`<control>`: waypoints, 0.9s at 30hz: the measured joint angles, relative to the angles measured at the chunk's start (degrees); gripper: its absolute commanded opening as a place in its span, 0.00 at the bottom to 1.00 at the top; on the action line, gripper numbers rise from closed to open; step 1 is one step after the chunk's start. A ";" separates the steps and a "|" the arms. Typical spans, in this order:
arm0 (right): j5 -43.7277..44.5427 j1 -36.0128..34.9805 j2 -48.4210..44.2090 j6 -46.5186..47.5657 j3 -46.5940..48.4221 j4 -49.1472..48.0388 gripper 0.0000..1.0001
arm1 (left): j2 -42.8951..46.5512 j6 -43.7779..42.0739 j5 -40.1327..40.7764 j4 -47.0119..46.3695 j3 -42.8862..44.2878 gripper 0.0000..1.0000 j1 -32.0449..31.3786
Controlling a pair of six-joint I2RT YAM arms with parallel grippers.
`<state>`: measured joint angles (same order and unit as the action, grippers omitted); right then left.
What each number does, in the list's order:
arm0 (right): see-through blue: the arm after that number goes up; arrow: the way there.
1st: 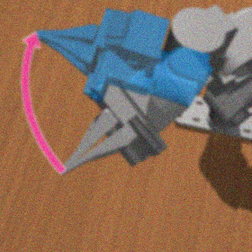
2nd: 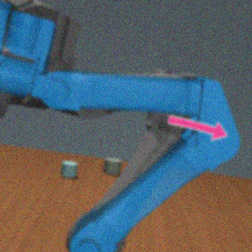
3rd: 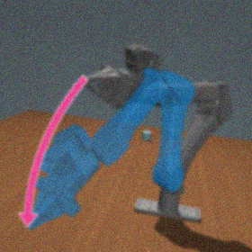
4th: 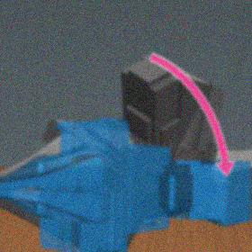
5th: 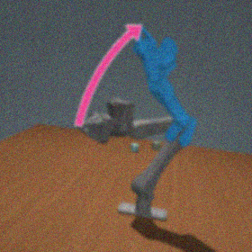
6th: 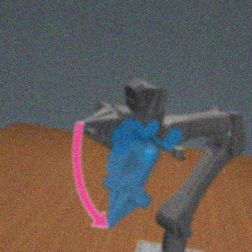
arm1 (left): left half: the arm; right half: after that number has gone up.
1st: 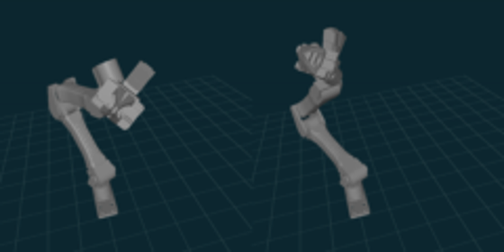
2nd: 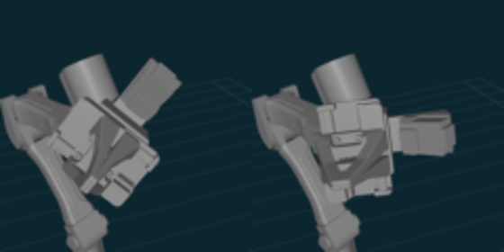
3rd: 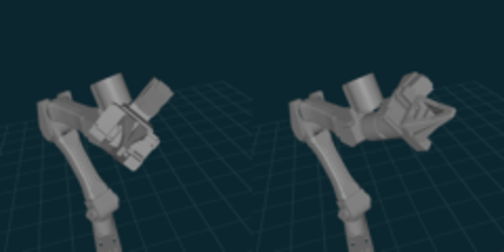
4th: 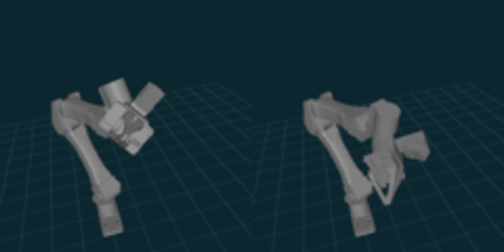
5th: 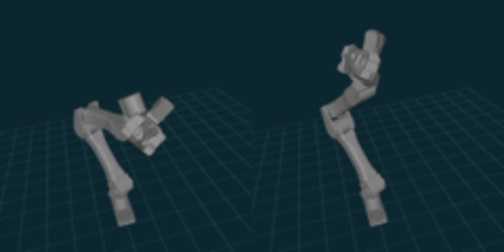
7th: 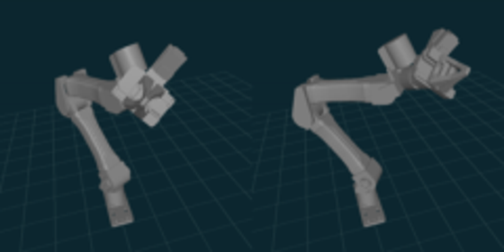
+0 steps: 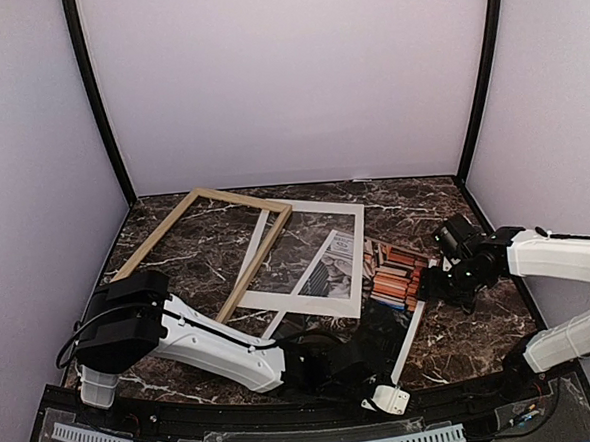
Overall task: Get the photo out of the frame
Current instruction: Pick up the photo from the backboard.
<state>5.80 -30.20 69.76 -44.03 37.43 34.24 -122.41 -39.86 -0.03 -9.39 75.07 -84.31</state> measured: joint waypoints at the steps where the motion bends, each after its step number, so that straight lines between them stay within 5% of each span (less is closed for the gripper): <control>1: 0.00 0.00 0.00 0.00 -0.04 -0.02 0.85 | 0.00 0.07 -0.11 0.20 0.02 0.26 0.00; 27: -1.46 0.00 0.00 0.00 -1.29 -1.70 0.83 | 0.00 6.03 -7.26 3.96 1.75 0.07 4.74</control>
<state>4.34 -30.20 69.76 -44.03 36.14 32.53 -122.41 -33.82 -7.29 -5.43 76.82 -79.57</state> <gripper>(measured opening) 0.831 0.090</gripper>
